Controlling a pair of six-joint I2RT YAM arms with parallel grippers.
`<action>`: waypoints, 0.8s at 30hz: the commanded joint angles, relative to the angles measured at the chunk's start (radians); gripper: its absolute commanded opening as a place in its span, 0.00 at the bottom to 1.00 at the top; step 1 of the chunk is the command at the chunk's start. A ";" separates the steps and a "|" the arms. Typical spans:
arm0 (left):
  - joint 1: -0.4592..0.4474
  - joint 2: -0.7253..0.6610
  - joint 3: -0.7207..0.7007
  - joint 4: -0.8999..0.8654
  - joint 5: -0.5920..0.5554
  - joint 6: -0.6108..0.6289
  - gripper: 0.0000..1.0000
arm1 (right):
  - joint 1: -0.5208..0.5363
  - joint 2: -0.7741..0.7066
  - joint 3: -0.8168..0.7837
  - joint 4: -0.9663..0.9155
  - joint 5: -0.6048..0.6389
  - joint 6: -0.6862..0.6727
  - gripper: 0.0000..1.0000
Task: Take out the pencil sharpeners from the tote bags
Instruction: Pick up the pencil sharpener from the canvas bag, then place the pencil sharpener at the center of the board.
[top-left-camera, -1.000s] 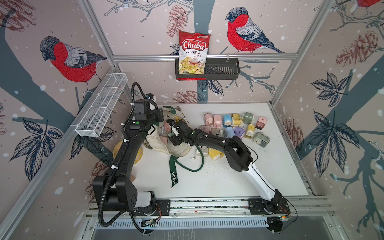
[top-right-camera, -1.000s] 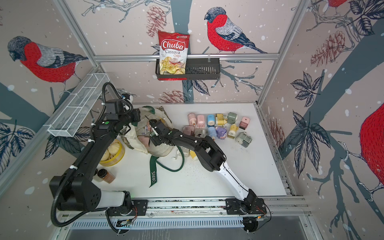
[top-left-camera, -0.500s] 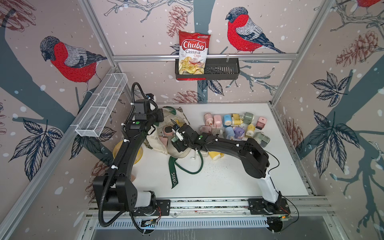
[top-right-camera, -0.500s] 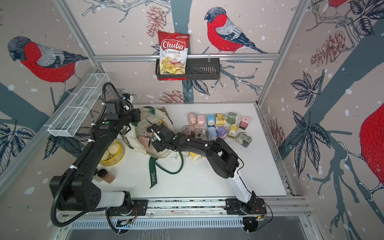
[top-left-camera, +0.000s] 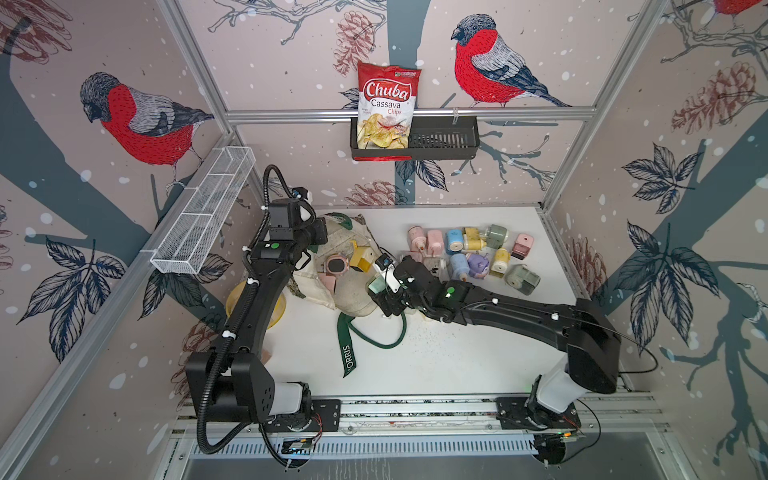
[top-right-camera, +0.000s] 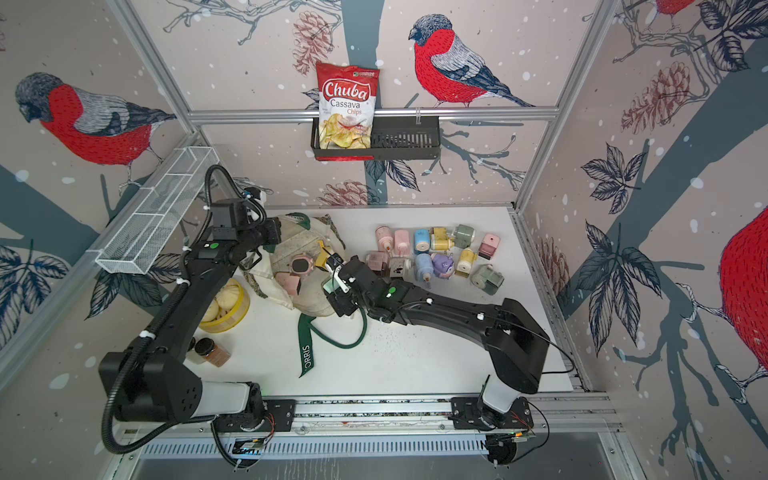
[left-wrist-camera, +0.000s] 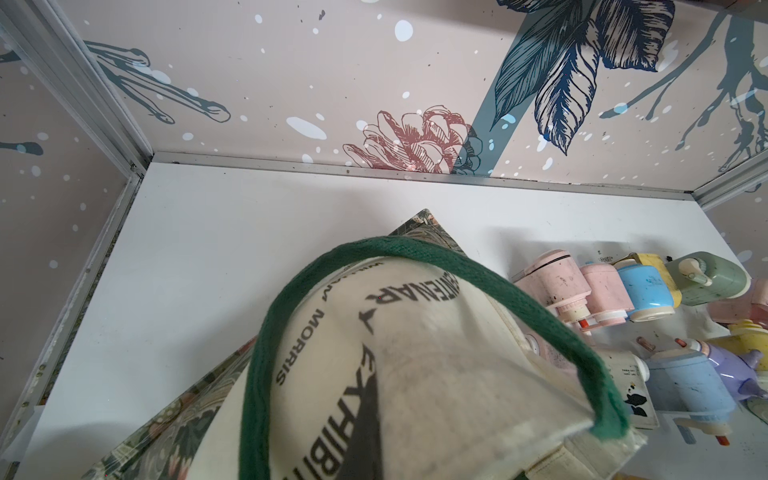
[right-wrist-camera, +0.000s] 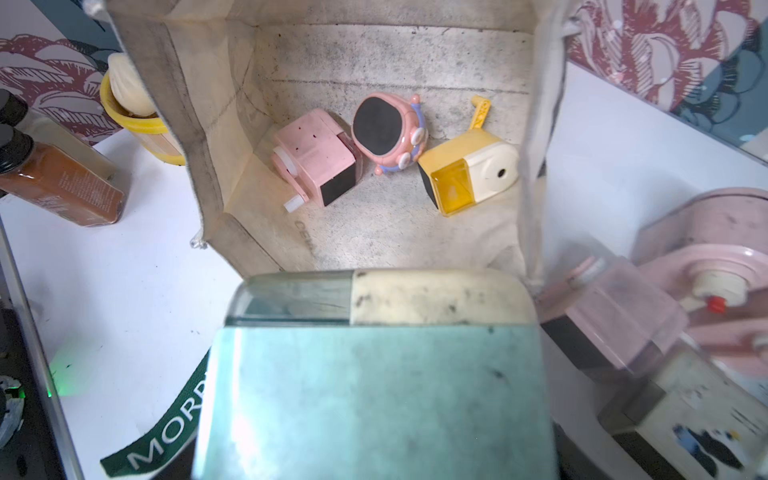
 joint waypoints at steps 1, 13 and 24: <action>0.001 -0.005 0.007 0.080 0.014 -0.004 0.00 | -0.031 -0.101 -0.090 0.036 0.069 0.043 0.51; 0.002 -0.011 0.009 0.081 0.014 -0.004 0.00 | -0.300 -0.383 -0.400 0.000 0.138 0.243 0.50; 0.002 -0.012 0.008 0.080 0.016 -0.004 0.00 | -0.409 -0.333 -0.526 0.008 0.126 0.344 0.52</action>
